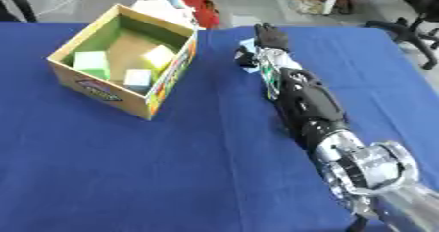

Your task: Pick up objects on the table and place them in the box.

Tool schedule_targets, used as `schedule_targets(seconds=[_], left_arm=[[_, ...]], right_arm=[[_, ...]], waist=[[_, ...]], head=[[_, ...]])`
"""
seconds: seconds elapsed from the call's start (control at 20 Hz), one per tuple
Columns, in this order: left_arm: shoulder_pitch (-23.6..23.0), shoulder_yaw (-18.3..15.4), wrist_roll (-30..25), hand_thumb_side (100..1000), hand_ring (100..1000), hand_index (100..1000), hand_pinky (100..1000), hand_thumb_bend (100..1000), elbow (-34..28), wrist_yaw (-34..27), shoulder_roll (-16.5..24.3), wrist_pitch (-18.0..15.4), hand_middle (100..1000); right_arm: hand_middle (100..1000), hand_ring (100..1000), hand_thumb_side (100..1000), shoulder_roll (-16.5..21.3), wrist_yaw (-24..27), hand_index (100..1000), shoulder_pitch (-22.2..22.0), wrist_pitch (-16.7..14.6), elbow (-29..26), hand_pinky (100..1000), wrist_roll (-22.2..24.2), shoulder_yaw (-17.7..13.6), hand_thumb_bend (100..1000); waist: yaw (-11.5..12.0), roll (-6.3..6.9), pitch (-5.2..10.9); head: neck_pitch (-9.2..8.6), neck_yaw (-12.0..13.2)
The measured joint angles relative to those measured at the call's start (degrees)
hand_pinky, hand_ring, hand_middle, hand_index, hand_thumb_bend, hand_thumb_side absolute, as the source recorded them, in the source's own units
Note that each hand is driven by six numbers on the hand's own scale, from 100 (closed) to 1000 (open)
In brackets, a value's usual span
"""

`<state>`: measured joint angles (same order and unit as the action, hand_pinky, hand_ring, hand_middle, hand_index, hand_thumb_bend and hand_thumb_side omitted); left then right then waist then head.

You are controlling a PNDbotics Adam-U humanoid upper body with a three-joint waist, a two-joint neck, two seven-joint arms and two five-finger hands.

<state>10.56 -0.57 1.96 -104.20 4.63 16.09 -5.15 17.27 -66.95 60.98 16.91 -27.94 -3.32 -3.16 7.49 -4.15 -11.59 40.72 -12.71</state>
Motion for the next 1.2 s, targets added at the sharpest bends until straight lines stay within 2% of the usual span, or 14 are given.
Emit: schedule_targets(seconds=[0.5, 0.7, 0.85, 0.9, 1.0, 1.1, 1.2], left_arm=[[0.0, 0.0, 0.0, 694, 580, 782, 688, 100, 0.0, 0.0, 0.0, 0.0, 580], [0.0, 0.0, 0.0, 694, 579, 782, 688, 100, 0.0, 0.0, 0.0, 0.0, 579], [0.0, 0.0, 0.0, 694, 579, 782, 688, 100, 0.0, 0.0, 0.0, 0.0, 579], [0.0, 0.0, 0.0, 694, 579, 782, 688, 100, 0.0, 0.0, 0.0, 0.0, 579], [0.0, 0.0, 0.0, 695, 579, 782, 688, 100, 0.0, 0.0, 0.0, 0.0, 579], [0.0, 0.0, 0.0, 695, 579, 782, 688, 100, 0.0, 0.0, 0.0, 0.0, 579], [0.0, 0.0, 0.0, 694, 579, 782, 688, 100, 0.0, 0.0, 0.0, 0.0, 579]], right_arm=[[984, 964, 585, 0.3, 2.3, 1000, -0.5, 1.2, 2.5, 908, -2.2, 0.0, 100], [991, 957, 647, 0.4, 3.1, 1000, -0.5, 1.5, 3.2, 895, -2.1, 0.0, 100], [957, 932, 694, 0.7, 4.6, 1000, -0.5, 1.7, 3.6, 872, -1.3, 0.0, 100], [925, 914, 689, 0.8, 5.2, 1000, -0.5, 1.6, 3.7, 862, -0.7, 0.0, 100], [804, 847, 619, 1.1, 6.2, 1000, -0.4, 1.2, 3.8, 813, 0.6, 0.0, 100], [672, 774, 536, 1.3, 7.0, 1000, -0.2, 0.8, 3.8, 750, 1.4, 0.0, 100], [523, 682, 411, 1.3, 7.8, 992, -0.3, 0.7, 3.6, 687, 1.3, 0.0, 100]], waist=[[-0.1, 0.0, 0.0], [-0.1, 0.0, 0.0], [-0.1, 0.0, 0.0], [-0.1, 0.0, 0.0], [-0.1, 0.0, 0.0], [-0.1, 0.0, 0.0], [-0.1, 0.0, 0.0]], head=[[-0.01, 0.3], [-0.01, 0.3], [-0.01, 0.3], [-0.01, 0.4], [-0.01, 0.4], [-0.01, 0.4], [-0.01, 0.4]])
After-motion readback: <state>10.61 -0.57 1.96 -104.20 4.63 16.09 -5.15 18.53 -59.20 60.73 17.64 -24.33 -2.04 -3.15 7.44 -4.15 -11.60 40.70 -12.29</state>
